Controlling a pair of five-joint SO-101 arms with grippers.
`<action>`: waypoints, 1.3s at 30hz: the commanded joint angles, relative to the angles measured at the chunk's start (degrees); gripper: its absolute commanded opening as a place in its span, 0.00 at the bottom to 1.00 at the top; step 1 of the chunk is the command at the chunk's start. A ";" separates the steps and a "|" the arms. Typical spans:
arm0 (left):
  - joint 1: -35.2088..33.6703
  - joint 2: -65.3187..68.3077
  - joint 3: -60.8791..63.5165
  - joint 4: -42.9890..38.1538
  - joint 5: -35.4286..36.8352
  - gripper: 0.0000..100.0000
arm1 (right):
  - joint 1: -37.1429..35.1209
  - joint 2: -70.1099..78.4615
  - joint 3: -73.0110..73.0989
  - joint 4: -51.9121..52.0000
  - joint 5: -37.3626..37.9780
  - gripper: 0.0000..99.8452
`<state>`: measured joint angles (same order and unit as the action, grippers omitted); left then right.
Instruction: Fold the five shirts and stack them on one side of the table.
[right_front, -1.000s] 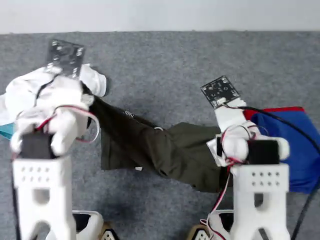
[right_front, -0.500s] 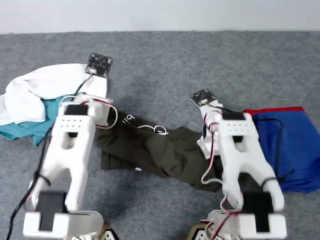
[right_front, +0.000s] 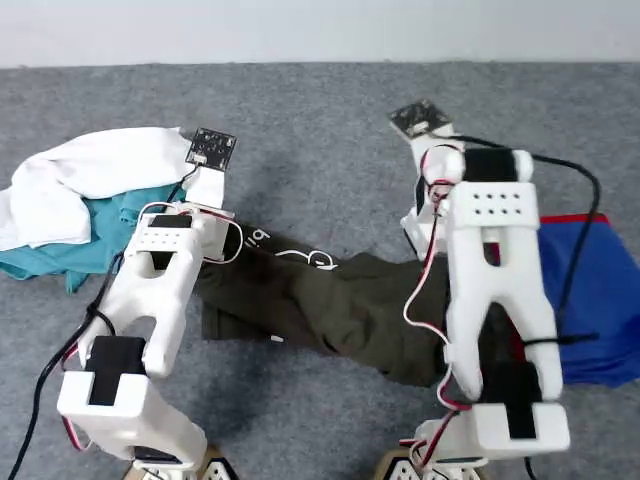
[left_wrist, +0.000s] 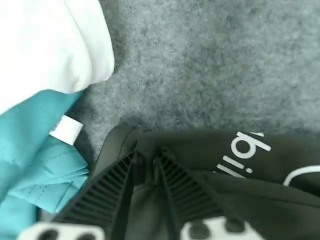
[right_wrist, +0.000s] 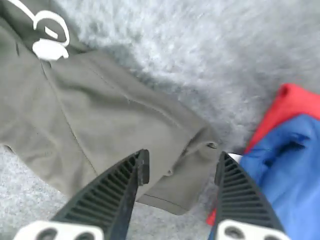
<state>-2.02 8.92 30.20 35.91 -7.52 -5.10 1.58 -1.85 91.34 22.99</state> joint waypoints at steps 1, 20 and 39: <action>0.26 0.00 -0.48 -0.79 0.44 0.01 | -1.01 3.21 0.62 -1.54 -0.70 0.22; 0.26 0.09 -0.48 -0.79 0.44 0.01 | 0.22 7.16 8.26 -10.86 1.49 0.22; 0.26 0.09 -0.48 -0.79 0.44 0.01 | 1.63 13.41 10.46 -18.86 1.76 0.12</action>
<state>-2.02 8.92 30.20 35.91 -7.52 -3.87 15.56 9.23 73.58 24.04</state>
